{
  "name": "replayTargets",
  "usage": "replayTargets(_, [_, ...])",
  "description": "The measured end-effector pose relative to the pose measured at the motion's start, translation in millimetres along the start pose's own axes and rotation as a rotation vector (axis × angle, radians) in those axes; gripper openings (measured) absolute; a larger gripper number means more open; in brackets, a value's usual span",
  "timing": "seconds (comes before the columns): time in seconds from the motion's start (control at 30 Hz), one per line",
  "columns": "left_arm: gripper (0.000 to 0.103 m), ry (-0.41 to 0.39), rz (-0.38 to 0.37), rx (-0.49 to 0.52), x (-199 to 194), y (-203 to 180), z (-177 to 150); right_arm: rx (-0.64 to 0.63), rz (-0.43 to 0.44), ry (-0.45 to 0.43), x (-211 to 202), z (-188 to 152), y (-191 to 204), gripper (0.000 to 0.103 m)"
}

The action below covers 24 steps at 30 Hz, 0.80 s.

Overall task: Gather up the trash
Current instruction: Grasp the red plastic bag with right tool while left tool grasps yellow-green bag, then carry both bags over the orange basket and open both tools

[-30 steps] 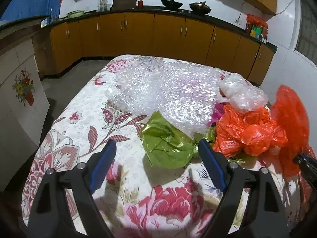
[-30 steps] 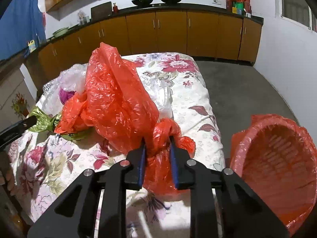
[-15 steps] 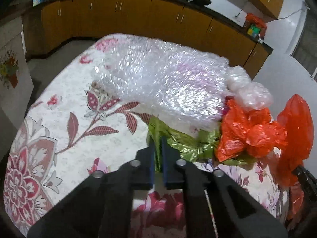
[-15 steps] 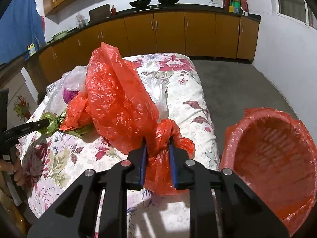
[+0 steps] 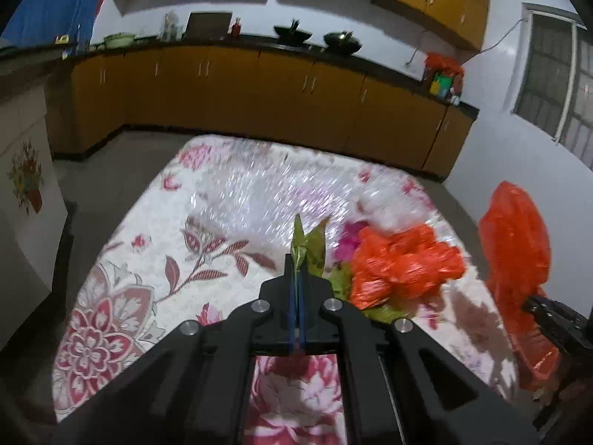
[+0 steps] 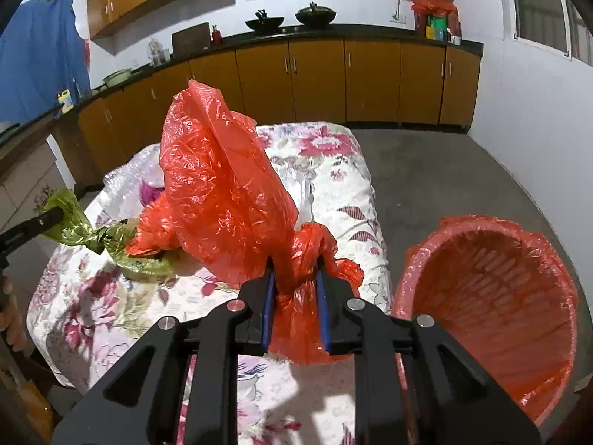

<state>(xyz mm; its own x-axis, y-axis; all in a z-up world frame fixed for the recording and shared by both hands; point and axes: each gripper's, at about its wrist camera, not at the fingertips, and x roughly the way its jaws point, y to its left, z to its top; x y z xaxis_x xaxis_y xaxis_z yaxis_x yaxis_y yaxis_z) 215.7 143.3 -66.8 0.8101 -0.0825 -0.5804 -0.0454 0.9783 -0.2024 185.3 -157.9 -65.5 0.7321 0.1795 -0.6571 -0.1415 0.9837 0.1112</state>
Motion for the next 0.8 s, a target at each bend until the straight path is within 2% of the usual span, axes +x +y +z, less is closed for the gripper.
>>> replayTargets(0.43, [0.003, -0.118, -0.067, 0.023, -63, -29, 24, 0.025, -0.016, -0.046, -36, 3, -13, 0.020])
replayTargets(0.57, [0.003, -0.142, -0.104, 0.026, -78, -42, 29, 0.043, -0.038, -0.054, -45, 0, -22, 0.020])
replayTargets(0.8, [0.003, -0.161, -0.202, 0.072, -90, -86, 33, 0.097, -0.094, -0.063, -61, -6, -48, 0.020])
